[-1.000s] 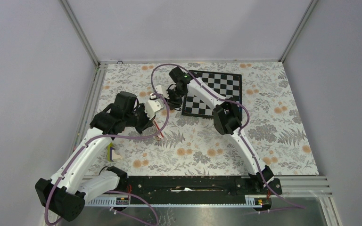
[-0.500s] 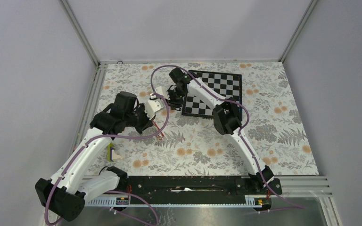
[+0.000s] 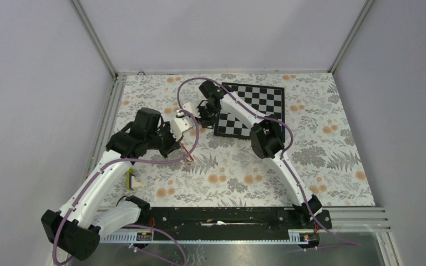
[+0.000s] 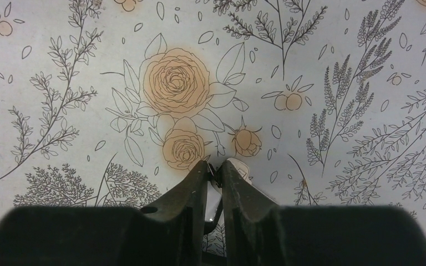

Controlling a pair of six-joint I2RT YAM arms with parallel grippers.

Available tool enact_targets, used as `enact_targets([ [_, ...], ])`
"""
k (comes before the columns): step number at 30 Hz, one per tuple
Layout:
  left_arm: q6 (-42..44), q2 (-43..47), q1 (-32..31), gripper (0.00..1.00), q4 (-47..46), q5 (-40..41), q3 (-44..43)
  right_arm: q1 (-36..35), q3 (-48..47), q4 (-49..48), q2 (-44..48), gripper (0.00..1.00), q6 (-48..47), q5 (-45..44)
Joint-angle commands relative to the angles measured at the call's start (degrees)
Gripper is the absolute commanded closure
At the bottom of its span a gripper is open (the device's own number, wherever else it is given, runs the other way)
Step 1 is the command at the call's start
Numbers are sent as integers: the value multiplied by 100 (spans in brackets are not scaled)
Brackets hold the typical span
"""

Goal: Put the keys on the keyring

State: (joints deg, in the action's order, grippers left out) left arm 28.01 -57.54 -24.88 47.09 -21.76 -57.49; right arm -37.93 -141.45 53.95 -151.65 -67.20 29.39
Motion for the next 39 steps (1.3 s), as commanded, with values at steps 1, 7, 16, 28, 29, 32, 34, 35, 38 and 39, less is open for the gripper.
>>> enact_targets([
  [1,3,-7,27,100,-227,-214,4,-34,-10,124,129,80,-88,-21],
  [7,7,-34,27,100,-228,-231,-24,-34,-14,148,276,92,27,91],
  [16,12,10,27,100,-227,-220,-42,-37,45,75,540,100,619,522],
  [28,39,26,27,100,-227,-254,-83,-33,566,-242,1246,100,2044,1231],
  [29,50,17,27,100,-227,-252,-105,-33,637,-290,1346,100,2188,1264],
  [32,124,-3,27,100,-199,-234,-181,-33,955,-467,1690,100,2677,1371],
  [34,169,-41,29,100,-162,-215,-257,-36,1441,-771,2024,100,3009,1503],
  [35,185,-53,28,100,-154,-214,-288,-35,1795,-971,2244,100,3178,1542],
  [38,222,-83,27,100,-148,-249,-359,-38,3082,-1722,3018,100,3581,1528],
  [39,233,-94,27,100,-141,-263,-378,-36,3556,-2011,3297,100,3673,1435],
])
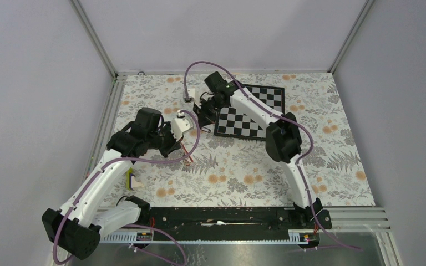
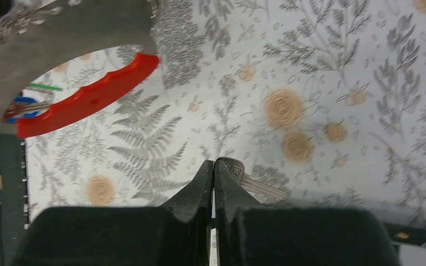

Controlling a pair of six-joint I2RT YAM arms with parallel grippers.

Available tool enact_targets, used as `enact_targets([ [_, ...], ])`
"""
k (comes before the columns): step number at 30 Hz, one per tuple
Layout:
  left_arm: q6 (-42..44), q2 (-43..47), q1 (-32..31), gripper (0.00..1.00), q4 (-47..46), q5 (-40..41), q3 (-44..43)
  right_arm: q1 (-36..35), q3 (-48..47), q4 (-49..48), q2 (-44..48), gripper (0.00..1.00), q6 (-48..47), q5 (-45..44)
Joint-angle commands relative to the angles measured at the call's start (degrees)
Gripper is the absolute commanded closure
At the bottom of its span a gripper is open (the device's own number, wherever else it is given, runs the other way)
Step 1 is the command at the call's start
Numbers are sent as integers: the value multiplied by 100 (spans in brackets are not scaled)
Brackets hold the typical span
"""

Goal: Put the keys on the keyring

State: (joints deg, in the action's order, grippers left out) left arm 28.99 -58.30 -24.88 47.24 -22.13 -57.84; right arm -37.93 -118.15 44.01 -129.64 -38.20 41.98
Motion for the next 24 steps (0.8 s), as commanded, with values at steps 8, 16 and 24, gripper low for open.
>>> enact_targets([
  [8,143,-159,27,100,-145,-519,-473,-38,4329,-2034,2983,100,780,-597],
  [16,45,-490,27,100,-140,-779,-661,-37,6273,-2930,3864,100,858,-1410],
  [24,-31,-582,27,100,-222,-853,-647,-32,6472,-2964,3804,86,805,-1764],
])
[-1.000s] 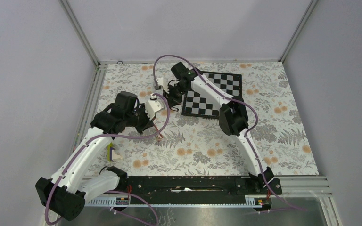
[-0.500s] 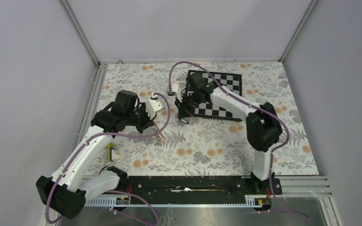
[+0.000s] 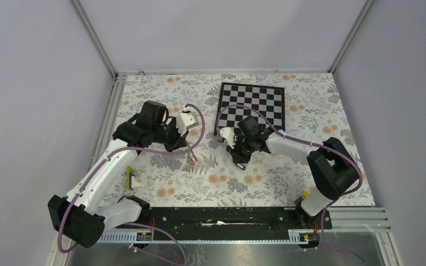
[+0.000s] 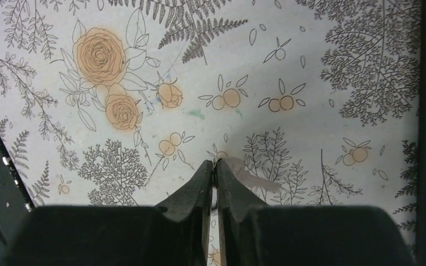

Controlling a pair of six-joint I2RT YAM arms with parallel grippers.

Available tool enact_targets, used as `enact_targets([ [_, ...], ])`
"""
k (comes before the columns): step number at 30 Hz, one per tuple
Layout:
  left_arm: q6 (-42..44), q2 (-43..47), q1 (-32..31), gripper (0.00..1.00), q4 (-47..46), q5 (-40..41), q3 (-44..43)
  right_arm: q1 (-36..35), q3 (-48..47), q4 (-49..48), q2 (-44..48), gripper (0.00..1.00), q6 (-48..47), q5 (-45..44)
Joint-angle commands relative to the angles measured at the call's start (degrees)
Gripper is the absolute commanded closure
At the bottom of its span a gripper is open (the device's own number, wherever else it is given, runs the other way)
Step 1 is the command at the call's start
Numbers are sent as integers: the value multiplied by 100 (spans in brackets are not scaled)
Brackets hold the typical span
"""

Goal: Put the keys on the keyring

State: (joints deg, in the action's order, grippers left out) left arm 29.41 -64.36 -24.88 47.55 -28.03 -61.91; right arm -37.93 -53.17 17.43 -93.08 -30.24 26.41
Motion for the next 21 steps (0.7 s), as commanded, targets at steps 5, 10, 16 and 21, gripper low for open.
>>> enact_targets([
  [5,-72,67,24,100,-258,-261,-234,-32,-135,-180,34,78,-17,-294],
  [10,-54,136,26,100,-264,-255,-206,-34,-229,-90,35,72,-42,-336],
  [16,-40,99,20,100,-264,-289,-180,-38,-400,54,-164,60,-108,-188],
  [21,-36,95,23,100,-264,-299,-180,-33,-515,214,-352,56,-655,-34],
])
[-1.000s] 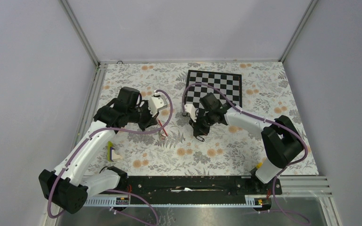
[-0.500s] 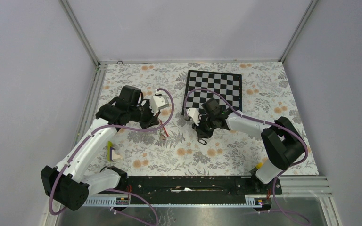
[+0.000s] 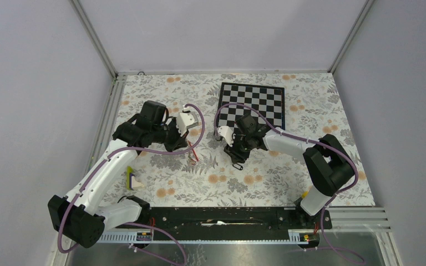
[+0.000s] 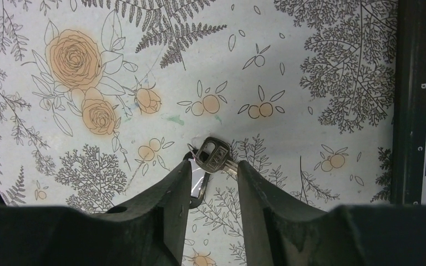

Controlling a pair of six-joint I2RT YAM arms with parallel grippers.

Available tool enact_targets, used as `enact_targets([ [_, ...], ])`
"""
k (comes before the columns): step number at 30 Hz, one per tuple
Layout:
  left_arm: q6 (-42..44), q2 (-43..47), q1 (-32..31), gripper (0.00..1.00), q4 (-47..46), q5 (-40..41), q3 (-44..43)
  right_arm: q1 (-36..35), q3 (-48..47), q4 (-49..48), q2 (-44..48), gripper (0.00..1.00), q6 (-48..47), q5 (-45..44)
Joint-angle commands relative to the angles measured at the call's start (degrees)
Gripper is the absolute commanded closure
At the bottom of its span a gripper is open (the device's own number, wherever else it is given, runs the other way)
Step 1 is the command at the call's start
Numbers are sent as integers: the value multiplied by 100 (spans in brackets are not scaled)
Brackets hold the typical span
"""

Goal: Put the keys on the keyring

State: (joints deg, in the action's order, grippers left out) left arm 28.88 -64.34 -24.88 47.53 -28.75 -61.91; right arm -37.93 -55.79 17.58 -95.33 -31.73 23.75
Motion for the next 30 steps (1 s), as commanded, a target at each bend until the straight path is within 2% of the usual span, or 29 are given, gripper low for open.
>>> enact_targets([
  [1,16,96,26,100,-262,-220,-179,-37,-273,248,-150,56,-641,285],
  [7,11,96,25,100,-261,-210,-168,-34,-445,588,-424,56,-1248,565],
  [12,21,81,23,100,-262,-199,-185,-39,-490,600,-549,59,-1395,620],
  [23,38,4,22,100,-260,-208,-197,-32,-547,608,-661,78,-1493,692],
  [30,34,-13,27,100,-262,-184,-198,-32,-532,658,-642,84,-1503,799],
])
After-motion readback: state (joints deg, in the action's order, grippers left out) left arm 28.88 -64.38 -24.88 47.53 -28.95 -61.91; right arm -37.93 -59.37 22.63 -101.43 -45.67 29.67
